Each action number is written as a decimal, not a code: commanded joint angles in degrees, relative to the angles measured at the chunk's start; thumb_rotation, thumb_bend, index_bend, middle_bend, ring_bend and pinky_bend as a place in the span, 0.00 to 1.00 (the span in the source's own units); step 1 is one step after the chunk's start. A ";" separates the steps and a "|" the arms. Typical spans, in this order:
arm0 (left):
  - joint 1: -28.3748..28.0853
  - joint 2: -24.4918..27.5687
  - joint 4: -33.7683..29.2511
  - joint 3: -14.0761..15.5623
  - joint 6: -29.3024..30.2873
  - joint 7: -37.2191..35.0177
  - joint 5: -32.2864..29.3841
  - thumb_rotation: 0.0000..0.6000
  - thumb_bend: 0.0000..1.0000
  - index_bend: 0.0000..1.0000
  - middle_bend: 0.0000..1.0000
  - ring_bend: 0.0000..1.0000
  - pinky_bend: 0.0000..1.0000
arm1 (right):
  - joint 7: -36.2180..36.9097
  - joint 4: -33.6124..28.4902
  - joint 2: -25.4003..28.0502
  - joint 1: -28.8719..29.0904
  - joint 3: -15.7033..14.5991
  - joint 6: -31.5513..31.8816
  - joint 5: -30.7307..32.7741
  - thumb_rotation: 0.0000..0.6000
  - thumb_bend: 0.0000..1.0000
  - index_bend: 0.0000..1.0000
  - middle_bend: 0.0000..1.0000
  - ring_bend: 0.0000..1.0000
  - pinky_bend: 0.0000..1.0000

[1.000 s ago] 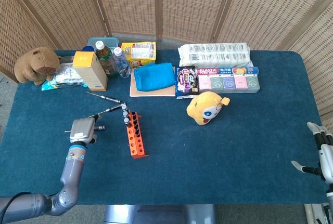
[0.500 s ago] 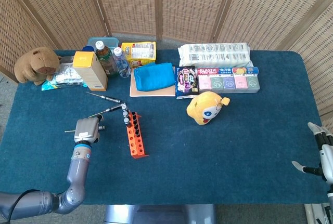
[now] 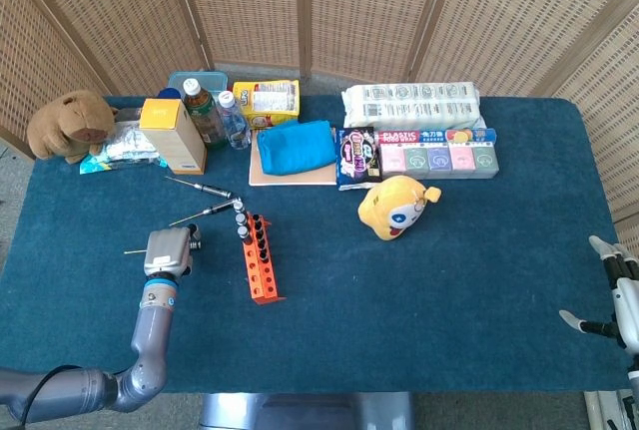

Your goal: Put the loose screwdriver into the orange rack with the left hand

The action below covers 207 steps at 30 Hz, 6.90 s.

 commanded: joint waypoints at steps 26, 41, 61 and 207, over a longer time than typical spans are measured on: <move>-0.10 0.90 -2.19 0.33 0.14 2.03 -1.33 1.00 0.41 0.41 1.00 1.00 1.00 | 1.04 -0.05 0.50 -0.19 -0.20 0.19 -0.51 1.00 0.03 0.00 0.13 0.01 0.00; 0.68 3.15 -2.55 4.33 -0.31 1.44 5.24 1.00 0.25 0.41 1.00 1.00 1.00 | 1.29 -0.15 0.60 -0.27 -0.26 0.44 -0.80 1.00 0.03 0.00 0.13 0.01 0.00; 2.87 -0.67 5.00 4.63 -0.04 -2.31 12.01 1.00 0.27 0.42 1.00 1.00 1.00 | 1.05 -0.21 0.56 -0.17 -0.31 0.30 -0.67 1.00 0.04 0.00 0.14 0.01 0.00; 2.87 29.80 -43.50 -2.68 6.57 -1.29 29.55 1.00 0.39 0.51 1.00 1.00 1.00 | 2.76 -0.83 1.37 0.77 -0.51 -1.79 0.18 1.00 0.04 0.00 0.15 0.01 0.00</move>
